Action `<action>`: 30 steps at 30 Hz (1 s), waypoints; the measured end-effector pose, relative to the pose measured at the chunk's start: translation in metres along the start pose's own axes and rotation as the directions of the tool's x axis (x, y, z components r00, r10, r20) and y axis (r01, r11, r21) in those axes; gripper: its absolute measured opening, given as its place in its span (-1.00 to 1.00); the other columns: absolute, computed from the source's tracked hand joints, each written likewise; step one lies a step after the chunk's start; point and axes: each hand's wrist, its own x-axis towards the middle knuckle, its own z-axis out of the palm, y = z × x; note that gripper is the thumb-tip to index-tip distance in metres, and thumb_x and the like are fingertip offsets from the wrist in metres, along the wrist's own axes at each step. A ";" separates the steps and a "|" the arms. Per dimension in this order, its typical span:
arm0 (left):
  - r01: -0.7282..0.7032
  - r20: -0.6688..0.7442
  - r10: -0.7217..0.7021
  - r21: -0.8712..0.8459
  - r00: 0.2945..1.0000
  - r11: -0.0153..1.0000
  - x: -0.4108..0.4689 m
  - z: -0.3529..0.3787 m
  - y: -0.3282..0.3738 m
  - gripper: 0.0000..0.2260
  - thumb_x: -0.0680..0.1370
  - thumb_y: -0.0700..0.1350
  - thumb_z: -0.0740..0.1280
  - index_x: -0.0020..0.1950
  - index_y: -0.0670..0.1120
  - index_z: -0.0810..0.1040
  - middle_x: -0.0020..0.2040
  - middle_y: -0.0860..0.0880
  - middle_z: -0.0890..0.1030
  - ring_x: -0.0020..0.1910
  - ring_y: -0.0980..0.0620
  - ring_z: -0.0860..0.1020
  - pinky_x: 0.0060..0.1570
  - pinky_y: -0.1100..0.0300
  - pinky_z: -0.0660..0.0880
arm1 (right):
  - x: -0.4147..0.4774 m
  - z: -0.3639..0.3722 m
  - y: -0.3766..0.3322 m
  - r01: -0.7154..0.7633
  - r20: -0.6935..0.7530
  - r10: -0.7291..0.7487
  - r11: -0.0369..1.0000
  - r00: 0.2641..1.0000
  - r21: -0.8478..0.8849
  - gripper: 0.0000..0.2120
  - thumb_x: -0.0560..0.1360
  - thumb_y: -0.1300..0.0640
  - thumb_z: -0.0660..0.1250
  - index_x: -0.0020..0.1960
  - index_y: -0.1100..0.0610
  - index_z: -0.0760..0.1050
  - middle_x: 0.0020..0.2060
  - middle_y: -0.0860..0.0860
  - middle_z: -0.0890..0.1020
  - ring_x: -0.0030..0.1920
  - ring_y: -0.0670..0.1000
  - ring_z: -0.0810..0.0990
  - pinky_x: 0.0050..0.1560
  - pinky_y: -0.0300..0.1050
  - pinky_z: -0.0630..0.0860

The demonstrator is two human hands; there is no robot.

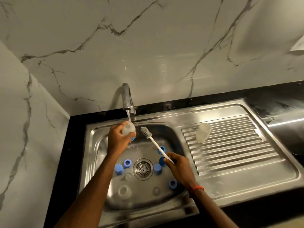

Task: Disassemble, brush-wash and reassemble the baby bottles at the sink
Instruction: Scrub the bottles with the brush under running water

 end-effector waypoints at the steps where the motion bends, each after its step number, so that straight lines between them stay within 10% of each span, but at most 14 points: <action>1: 0.026 -0.023 -0.027 -0.052 0.999 0.998 -0.002 0.000 0.000 -0.52 0.41 -0.12 0.57 0.31 -0.03 0.59 0.18 -0.08 0.57 0.08 -0.06 0.58 -0.21 0.37 0.47 | 0.000 0.000 0.001 -0.001 -0.005 0.001 1.000 1.000 0.010 -0.86 0.54 0.00 0.43 0.09 -0.07 0.66 -0.20 -0.18 0.70 -0.15 -0.18 0.67 -0.10 -0.26 0.58; 5: 0.009 0.047 -0.009 0.007 0.999 1.000 -0.012 -0.001 0.001 -0.52 0.41 -0.15 0.54 0.32 0.00 0.58 0.18 -0.11 0.51 0.11 -0.07 0.55 0.04 0.15 0.52 | -0.004 -0.006 -0.003 0.003 -0.022 -0.002 1.000 1.000 0.026 -0.88 0.54 0.08 0.43 0.07 -0.03 0.66 -0.23 -0.15 0.71 -0.17 -0.19 0.66 -0.12 -0.33 0.55; 9: 0.174 0.208 -0.168 -0.010 0.964 0.985 -0.030 -0.007 0.006 -0.66 0.46 0.01 0.43 0.22 0.23 0.54 0.12 -0.06 0.59 -0.03 -0.05 0.62 -0.29 -0.02 0.67 | -0.013 -0.012 -0.006 0.032 -0.045 -0.032 0.999 0.998 -0.014 -0.89 0.55 0.05 0.43 0.06 -0.10 0.63 -0.25 -0.16 0.69 -0.18 -0.22 0.64 -0.16 -0.40 0.51; 20: 0.026 0.471 -0.436 0.655 0.767 0.755 -0.053 -0.017 0.006 -0.56 0.21 0.33 0.22 -0.19 0.02 0.59 -0.15 -0.03 0.63 -0.14 -0.04 0.60 -0.14 0.12 0.49 | -0.026 -0.018 0.002 0.052 -0.082 -0.052 0.999 0.995 -0.003 -0.86 0.54 -0.03 0.43 0.08 -0.08 0.67 -0.30 -0.20 0.66 -0.25 -0.15 0.63 -0.21 -0.22 0.57; 30: 0.204 0.498 -0.465 0.491 0.732 0.847 -0.060 -0.037 0.055 -0.71 0.53 0.07 0.36 -0.01 -0.16 0.56 -0.03 -0.24 0.64 -0.22 -0.15 0.63 -0.41 0.17 0.48 | -0.051 -0.023 -0.003 0.034 -0.054 -0.032 0.999 0.998 0.039 -0.88 0.54 0.03 0.43 0.07 -0.12 0.64 -0.29 -0.16 0.66 -0.24 -0.19 0.62 -0.24 -0.36 0.51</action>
